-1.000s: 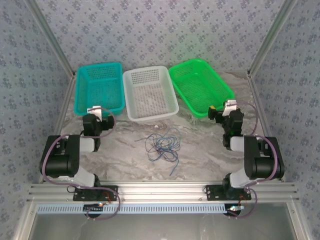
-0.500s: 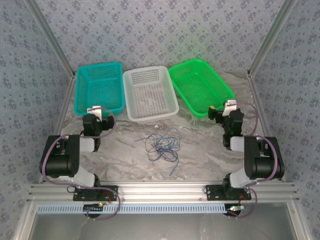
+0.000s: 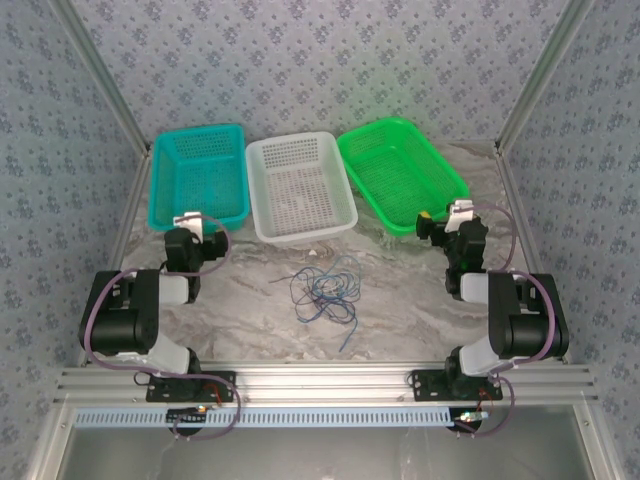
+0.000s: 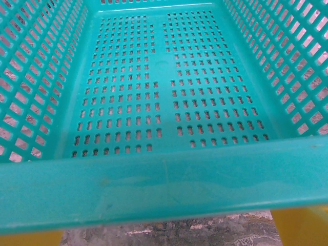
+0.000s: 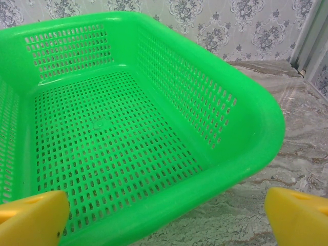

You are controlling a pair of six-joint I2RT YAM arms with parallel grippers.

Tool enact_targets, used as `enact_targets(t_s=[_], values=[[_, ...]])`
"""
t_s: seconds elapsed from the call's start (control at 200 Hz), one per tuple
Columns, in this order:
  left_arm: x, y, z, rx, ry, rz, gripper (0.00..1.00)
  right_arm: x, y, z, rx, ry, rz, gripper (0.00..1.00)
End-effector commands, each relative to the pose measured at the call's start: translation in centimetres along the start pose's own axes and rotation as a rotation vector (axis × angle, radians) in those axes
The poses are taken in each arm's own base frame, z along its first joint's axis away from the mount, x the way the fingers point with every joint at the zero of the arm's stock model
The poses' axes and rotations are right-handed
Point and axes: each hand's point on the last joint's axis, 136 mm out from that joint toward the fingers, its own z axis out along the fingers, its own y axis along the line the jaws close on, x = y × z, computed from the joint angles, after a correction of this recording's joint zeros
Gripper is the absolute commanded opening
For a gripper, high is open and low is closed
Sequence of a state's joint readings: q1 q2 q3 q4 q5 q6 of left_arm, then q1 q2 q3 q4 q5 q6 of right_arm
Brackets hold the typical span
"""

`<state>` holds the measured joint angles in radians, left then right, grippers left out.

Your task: Untangle the cables

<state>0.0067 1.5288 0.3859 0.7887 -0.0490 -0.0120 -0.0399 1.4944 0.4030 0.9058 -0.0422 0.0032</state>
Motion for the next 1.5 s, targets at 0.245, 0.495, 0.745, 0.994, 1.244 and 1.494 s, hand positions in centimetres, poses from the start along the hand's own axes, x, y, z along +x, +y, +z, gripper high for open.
enact_targets(t_s=[0.245,0.495,0.745,0.994,1.244,1.494], values=[[-1.7,0.2,0.3,-0.004,-0.047,-0.014,0.99,4.0,-0.6,-0.1,0.029,0.143,-0.027,1.00],[-4.3,2.3,-1.7,-0.130,0.038,-0.091,0.99,2.8,-1.0,-0.3,0.043,0.161,-0.008,1.00],[-6.0,0.1,-6.3,-0.089,0.037,-0.169,0.99,2.0,1.5,-1.0,-0.060,0.309,0.030,0.96],[-6.9,-3.6,-9.2,-0.023,0.026,-0.092,0.99,0.4,4.4,-3.7,-0.154,0.325,0.005,0.97],[-12.3,-4.7,-8.8,-0.006,0.035,-0.020,0.99,-4.2,6.3,-4.8,-0.188,0.370,0.031,0.94],[-13.1,-4.3,-4.2,-0.001,0.198,-0.034,1.00,-4.5,7.5,-2.0,-0.177,0.557,0.045,0.88]])
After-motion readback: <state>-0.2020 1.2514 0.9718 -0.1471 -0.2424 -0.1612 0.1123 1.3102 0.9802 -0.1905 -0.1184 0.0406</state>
